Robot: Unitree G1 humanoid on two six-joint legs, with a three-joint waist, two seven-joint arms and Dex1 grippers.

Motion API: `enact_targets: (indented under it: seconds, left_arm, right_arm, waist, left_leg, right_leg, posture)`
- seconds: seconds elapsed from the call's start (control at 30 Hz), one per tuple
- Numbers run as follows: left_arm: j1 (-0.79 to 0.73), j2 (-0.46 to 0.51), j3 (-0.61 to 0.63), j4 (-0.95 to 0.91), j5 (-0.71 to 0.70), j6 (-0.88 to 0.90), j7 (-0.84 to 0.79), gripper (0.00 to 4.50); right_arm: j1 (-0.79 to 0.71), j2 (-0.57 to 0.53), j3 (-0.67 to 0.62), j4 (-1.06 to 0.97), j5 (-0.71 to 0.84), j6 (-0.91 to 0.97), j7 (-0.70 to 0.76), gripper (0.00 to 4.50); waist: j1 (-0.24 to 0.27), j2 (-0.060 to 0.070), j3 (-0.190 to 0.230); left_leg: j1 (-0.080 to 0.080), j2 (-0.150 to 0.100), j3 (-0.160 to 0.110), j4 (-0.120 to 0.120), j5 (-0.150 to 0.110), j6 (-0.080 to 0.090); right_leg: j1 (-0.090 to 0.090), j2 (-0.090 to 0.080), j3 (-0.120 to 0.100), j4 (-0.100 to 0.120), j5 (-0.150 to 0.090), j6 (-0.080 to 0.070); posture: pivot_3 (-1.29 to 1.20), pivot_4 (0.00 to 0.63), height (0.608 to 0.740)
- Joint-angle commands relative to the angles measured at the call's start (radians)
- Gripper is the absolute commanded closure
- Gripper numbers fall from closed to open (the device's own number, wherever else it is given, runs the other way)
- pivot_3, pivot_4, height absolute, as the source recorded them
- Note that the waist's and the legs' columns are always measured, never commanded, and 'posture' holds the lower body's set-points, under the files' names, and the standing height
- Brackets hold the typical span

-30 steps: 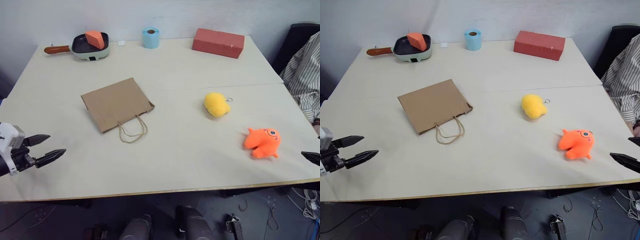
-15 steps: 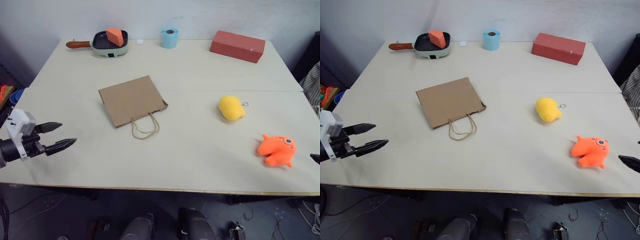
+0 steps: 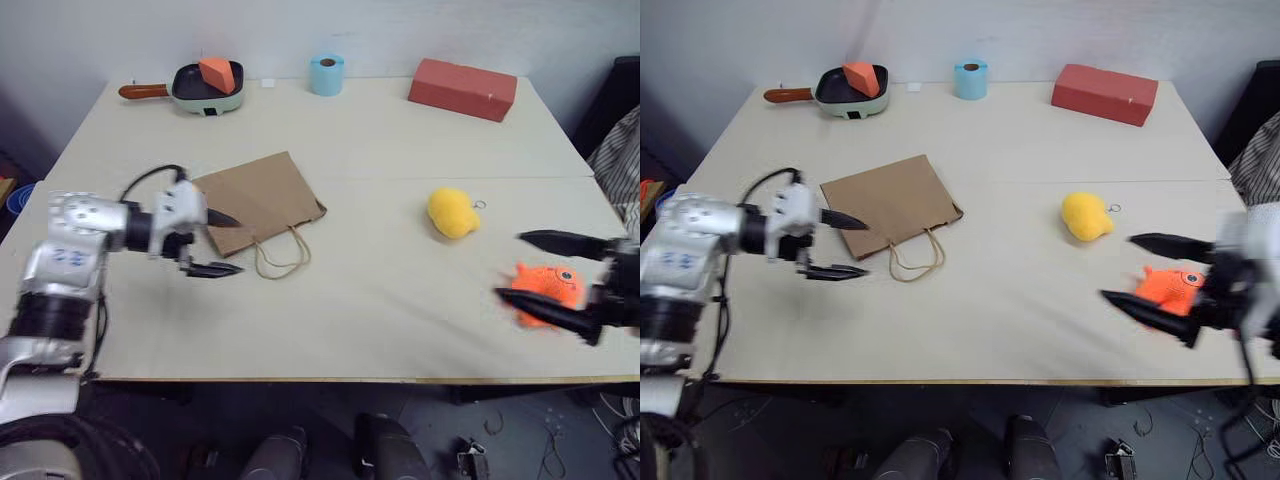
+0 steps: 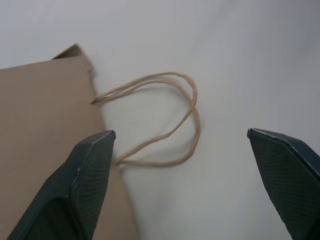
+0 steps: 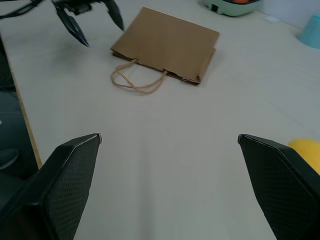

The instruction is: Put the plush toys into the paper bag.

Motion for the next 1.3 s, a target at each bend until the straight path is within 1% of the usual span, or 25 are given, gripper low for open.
enact_targets:
  seconds: [0.03,0.13,0.17,0.2,0.23,0.37,0.53,0.6,0.67,0.73,0.8,0.83,0.97,1.0,1.07,1.2,1.3]
  left_arm:
    - [-0.084,-0.048,-0.042,0.118,0.064,-0.121,-0.032,0.1]
    - [-0.131,-0.097,-0.064,0.218,0.103,-0.204,-0.037,0.1]
    - [-0.147,-0.112,-0.064,0.251,0.107,-0.218,-0.04,0.46]
    - [-0.159,-0.121,-0.063,0.277,0.109,-0.231,-0.044,0.63]
    - [-0.168,-0.127,-0.067,0.305,0.118,-0.258,-0.051,0.93]
    - [-0.195,-0.148,-0.075,0.405,0.164,-0.364,-0.036,2.25]
    - [-0.218,-0.174,-0.053,0.458,0.159,-0.372,-0.034,3.88]
    - [-0.223,-0.184,-0.042,0.464,0.147,-0.356,-0.038,4.47]
    - [-0.224,-0.197,-0.027,0.454,0.124,-0.32,-0.052,4.47]
    - [-0.223,-0.219,0.0,0.396,0.067,-0.211,-0.092,4.47]
    - [-0.211,-0.236,0.02,0.241,-0.039,0.016,-0.169,4.47]
    - [-0.199,-0.239,0.025,0.156,-0.083,0.1,-0.192,4.47]
    - [-0.162,-0.271,0.032,-0.069,-0.14,0.246,-0.114,4.47]
    - [-0.156,-0.278,0.037,-0.109,-0.159,0.281,-0.103,4.5]
    - [-0.153,-0.292,0.047,-0.166,-0.19,0.333,-0.08,4.5]
    - [-0.172,-0.325,0.082,-0.238,-0.265,0.431,-0.028,4.5]
    - [-0.186,-0.345,0.103,-0.279,-0.31,0.489,0.011,4.5]
  right_arm:
    - [-0.053,0.026,0.131,-0.087,0.002,-0.018,-0.065,0.0]
    - [-0.095,0.055,0.232,-0.1,-0.047,-0.036,-0.112,0.0]
    - [-0.103,0.063,0.256,-0.103,-0.058,-0.04,-0.127,0.0]
    - [-0.108,0.068,0.271,-0.105,-0.064,-0.042,-0.137,0.0]
    - [-0.112,0.075,0.283,-0.111,-0.065,-0.044,-0.145,0.0]
    - [-0.119,0.093,0.297,-0.123,-0.051,-0.041,-0.169,0.0]
    - [-0.106,0.097,0.307,-0.12,-0.058,-0.049,-0.172,0.0]
    - [-0.106,0.101,0.32,-0.113,-0.066,-0.053,-0.172,0.0]
    - [-0.109,0.109,0.338,-0.104,-0.077,-0.058,-0.174,0.0]
    - [-0.12,0.122,0.363,-0.092,-0.093,-0.062,-0.183,0.0]
    - [-0.14,0.14,0.392,-0.08,-0.11,-0.066,-0.196,0.0]
    - [-0.152,0.151,0.404,-0.074,-0.116,-0.067,-0.204,0.0]
    - [-0.228,0.205,0.47,-0.035,-0.136,-0.043,-0.256,0.0]
    - [-0.243,0.216,0.484,-0.026,-0.141,-0.041,-0.264,0.39]
    - [-0.275,0.24,0.519,-0.002,-0.158,-0.038,-0.278,0.93]
    - [-0.365,0.31,0.641,0.1,-0.251,-0.051,-0.298,2.4]
    - [-0.419,0.358,0.702,0.175,-0.314,-0.068,-0.299,3.52]
  waist:
    - [-0.001,-0.002,0.001]
    - [-0.003,-0.004,0.001]
    - [-0.003,-0.004,0.002]
    - [-0.002,-0.005,0.002]
    - [-0.002,-0.005,0.002]
    - [-0.001,-0.005,0.002]
    - [0.001,-0.006,0.002]
    - [-0.001,-0.007,0.002]
    - [-0.001,-0.007,0.002]
    - [-0.002,-0.008,0.002]
    - [-0.002,-0.008,0.003]
    - [-0.004,-0.009,0.003]
    - [-0.01,-0.009,0.003]
    - [-0.013,-0.009,0.003]
    - [-0.019,-0.009,0.003]
    - [-0.03,-0.009,0.003]
    - [-0.031,-0.009,0.003]
  left_leg:
    - [-0.002,0.0,0.0,0.001,0.0,0.0]
    - [-0.007,0.0,0.0,0.005,0.0,0.0]
    - [-0.009,0.0,0.0,0.007,0.0,0.001]
    - [-0.011,-0.001,0.0,0.01,-0.001,0.001]
    - [-0.013,-0.001,0.0,0.012,-0.001,0.001]
    - [-0.013,-0.001,0.0,0.014,-0.001,0.001]
    - [-0.013,-0.002,0.0,0.015,-0.001,0.002]
    - [-0.013,-0.002,0.0,0.015,-0.001,0.002]
    - [-0.013,-0.002,0.0,0.015,-0.001,0.002]
    - [-0.013,-0.002,0.0,0.015,-0.001,0.002]
    - [-0.014,-0.002,0.0,0.016,-0.001,0.002]
    - [-0.014,-0.002,0.0,0.016,-0.001,0.002]
    - [-0.014,-0.002,0.0,0.016,-0.001,0.002]
    - [-0.014,-0.002,0.0,0.016,-0.001,0.002]
    - [-0.014,-0.002,0.0,0.016,-0.001,0.002]
    - [-0.014,-0.002,0.001,0.016,-0.001,0.002]
    - [-0.014,-0.002,0.003,0.016,-0.001,0.001]
  right_leg:
    - [-0.002,0.0,0.0,0.001,0.0,0.0]
    - [-0.006,0.0,0.0,0.006,0.0,0.0]
    - [-0.008,0.0,0.0,0.007,0.0,0.0]
    - [-0.01,0.0,0.0,0.009,0.0,0.0]
    - [-0.01,0.0,0.0,0.009,0.0,0.001]
    - [-0.011,0.0,0.0,0.012,0.001,0.001]
    - [-0.011,0.0,0.001,0.013,0.001,0.001]
    - [-0.011,0.0,0.001,0.013,0.001,0.001]
    - [-0.011,0.0,0.001,0.013,0.001,0.001]
    - [-0.011,0.0,0.001,0.014,0.001,0.001]
    - [-0.011,0.0,0.001,0.015,0.001,0.001]
    - [-0.012,0.0,0.001,0.015,0.001,0.001]
    - [-0.012,0.0,0.003,0.015,0.001,0.001]
    - [-0.012,0.0,0.003,0.015,0.001,0.001]
    - [-0.013,0.0,0.003,0.016,0.001,0.001]
    - [-0.014,0.001,0.004,0.017,0.001,0.001]
    - [-0.017,0.001,0.006,0.02,0.001,0.001]
  posture:
    - [0.0,0.15,0.74]
    - [0.0,0.15,0.74]
    - [0.0,0.15,0.74]
    - [0.0,0.15,0.74]
    - [0.0,0.15,0.74]
    - [0.0,0.15,0.74]
    - [0.0,0.15,0.74]
    - [0.0,0.15,0.74]
    - [0.0,0.15,0.74]
    - [0.0,0.15,0.74]
    - [0.0,0.15,0.74]
    - [0.0,0.15,0.74]
    - [0.0,0.15,0.74]
    - [0.0,0.15,0.74]
    - [0.0,0.15,0.74]
    - [0.0,0.15,0.74]
    - [0.0,0.15,0.74]
